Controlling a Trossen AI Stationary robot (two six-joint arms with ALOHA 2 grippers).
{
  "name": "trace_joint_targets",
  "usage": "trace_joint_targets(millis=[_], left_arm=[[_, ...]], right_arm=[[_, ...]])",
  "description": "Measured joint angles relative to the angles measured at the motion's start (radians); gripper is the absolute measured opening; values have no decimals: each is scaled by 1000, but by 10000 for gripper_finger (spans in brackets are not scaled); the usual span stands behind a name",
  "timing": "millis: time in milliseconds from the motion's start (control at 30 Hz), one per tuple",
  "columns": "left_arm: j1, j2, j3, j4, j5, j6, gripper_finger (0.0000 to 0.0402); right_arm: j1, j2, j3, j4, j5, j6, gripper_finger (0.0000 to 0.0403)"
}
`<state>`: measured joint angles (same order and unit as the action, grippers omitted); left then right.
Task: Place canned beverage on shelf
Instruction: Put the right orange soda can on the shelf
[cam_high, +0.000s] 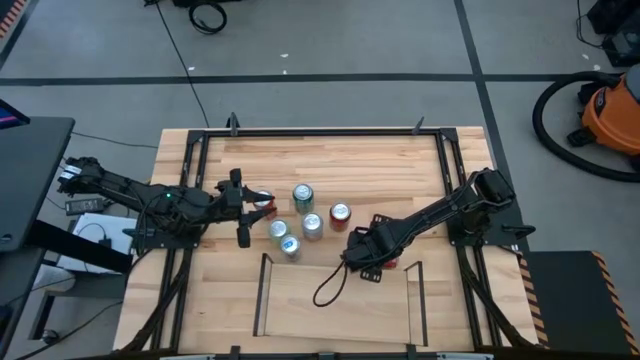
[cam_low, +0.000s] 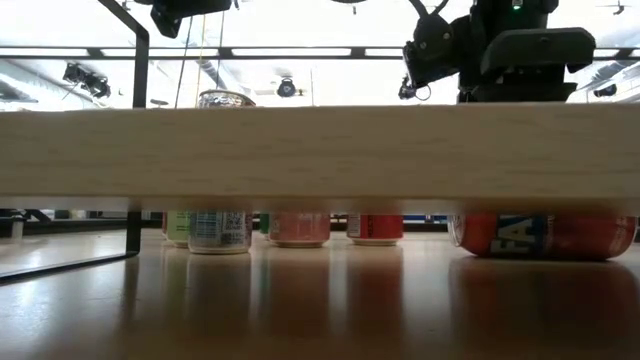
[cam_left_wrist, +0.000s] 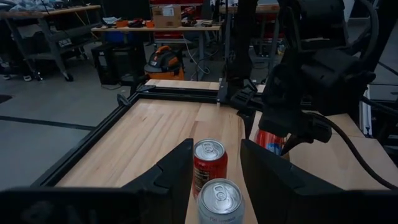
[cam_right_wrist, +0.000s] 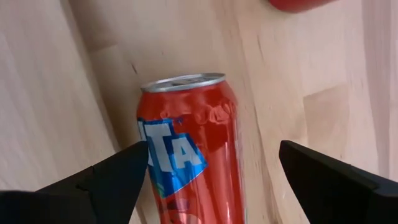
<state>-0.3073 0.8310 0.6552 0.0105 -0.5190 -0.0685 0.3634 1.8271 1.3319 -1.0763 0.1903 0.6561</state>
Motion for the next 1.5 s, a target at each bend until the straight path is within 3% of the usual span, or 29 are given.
trace_joint_targets(millis=[500, 833, 1000, 1500], left_arm=[[0, 0, 0, 0, 0, 0, 142], [0, 0, 0, 0, 0, -22, 142], [0, 0, 0, 0, 0, -25, 142], [-6, 41, -1, 49, 19, -41, 142]], right_arm=[[-25, 0, -139, 77, -57, -14, 372], [-77, -2, -163, 101, -87, -152, 308], [-90, -14, -164, 121, -87, -205, 310], [-60, -197, -197, 344, -2, -282, 316]])
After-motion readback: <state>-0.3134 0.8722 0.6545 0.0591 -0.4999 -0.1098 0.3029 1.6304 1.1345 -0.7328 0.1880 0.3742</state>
